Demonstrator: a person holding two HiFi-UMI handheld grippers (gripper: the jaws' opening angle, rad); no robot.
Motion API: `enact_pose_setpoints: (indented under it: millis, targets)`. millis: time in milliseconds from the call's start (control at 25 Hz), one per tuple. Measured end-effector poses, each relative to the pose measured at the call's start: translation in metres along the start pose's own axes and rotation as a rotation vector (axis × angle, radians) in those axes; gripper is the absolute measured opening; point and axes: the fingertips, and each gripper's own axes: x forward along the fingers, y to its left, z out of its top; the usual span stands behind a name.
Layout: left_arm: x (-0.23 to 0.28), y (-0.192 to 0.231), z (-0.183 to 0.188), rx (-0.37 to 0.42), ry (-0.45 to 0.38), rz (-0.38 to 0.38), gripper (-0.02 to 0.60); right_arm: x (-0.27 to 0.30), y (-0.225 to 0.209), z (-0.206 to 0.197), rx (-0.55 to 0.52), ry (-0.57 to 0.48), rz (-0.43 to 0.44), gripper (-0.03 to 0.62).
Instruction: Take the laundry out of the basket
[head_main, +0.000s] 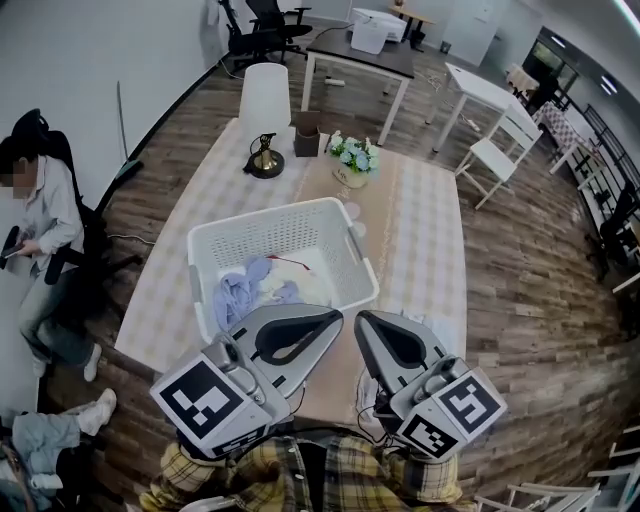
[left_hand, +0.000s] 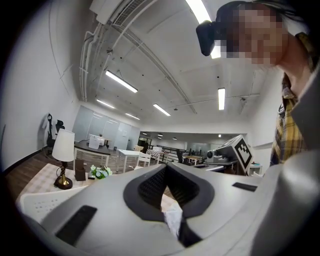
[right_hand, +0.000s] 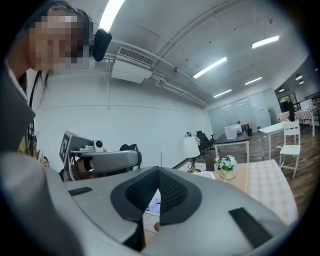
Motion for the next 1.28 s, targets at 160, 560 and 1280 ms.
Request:
enact_pose_setpoints:
  millis: [160, 560, 1280]
  targets:
    - [0.008, -0.008, 0.001, 0.036, -0.011, 0.049, 0.011, -0.011, -0.007, 0.0, -0.006, 0.006, 0.035, 0.009]
    - [0.02, -0.019, -0.016, -0.003, 0.043, 0.164, 0.011, -0.028, -0.025, -0.006, -0.002, 0.021, 0.114, 0.009]
    - [-0.029, 0.103, -0.037, -0.057, 0.148, 0.196, 0.045, 0.089, -0.022, -0.02, -0.005, 0.11, 0.054, 0.014]
